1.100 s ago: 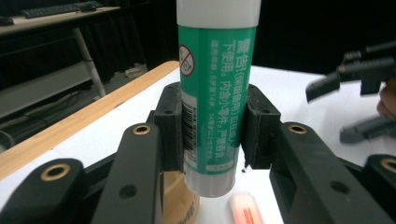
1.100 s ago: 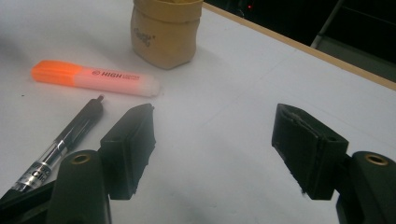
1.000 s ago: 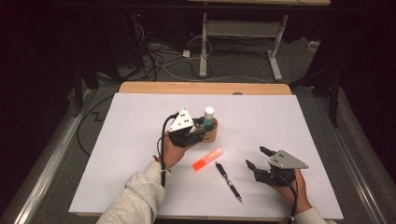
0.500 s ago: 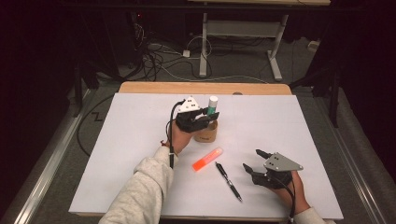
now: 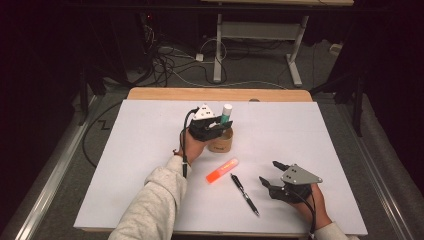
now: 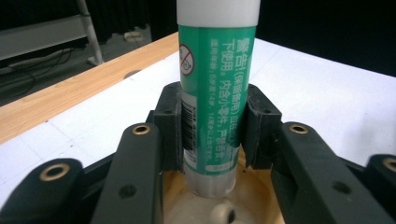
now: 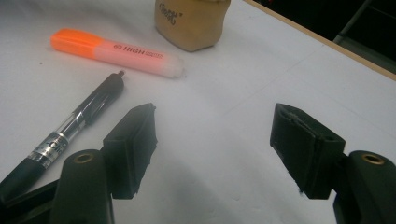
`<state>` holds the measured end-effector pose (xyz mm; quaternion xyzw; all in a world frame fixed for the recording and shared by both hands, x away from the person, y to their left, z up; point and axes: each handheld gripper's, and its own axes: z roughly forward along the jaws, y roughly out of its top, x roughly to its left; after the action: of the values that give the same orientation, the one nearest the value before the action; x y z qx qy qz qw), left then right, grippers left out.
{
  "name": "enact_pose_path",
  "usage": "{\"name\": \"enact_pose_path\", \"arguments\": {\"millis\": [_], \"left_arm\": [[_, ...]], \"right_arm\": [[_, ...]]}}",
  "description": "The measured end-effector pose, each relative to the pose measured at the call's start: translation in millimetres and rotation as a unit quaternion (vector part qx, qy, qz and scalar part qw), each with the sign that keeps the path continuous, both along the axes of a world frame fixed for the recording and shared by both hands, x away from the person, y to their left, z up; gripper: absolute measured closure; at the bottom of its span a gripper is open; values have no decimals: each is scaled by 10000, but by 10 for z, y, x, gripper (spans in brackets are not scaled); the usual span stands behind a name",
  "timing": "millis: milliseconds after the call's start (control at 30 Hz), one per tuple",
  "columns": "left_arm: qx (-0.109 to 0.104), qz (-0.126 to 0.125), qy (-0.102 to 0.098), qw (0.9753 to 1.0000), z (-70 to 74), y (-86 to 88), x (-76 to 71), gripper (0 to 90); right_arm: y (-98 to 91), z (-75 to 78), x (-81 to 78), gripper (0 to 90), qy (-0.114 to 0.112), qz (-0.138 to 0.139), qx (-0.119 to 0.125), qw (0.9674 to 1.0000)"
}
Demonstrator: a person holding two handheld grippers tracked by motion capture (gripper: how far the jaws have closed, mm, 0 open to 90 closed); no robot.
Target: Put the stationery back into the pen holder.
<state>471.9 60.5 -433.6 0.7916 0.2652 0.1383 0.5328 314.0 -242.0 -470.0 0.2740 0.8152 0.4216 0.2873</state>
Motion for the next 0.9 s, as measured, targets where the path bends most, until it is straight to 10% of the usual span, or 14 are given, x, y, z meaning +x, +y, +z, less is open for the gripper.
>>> {"name": "enact_pose_path", "arguments": {"millis": [467,900], "left_arm": [[9,18,-93,10000,44,1,-46,520],[314,70,-565,9979,288,88,-286,355]], "right_arm": [[-4,9,-3,321,-16,4,2,10000],[-16,23,-4,320,-21,-17,23,10000]]}}
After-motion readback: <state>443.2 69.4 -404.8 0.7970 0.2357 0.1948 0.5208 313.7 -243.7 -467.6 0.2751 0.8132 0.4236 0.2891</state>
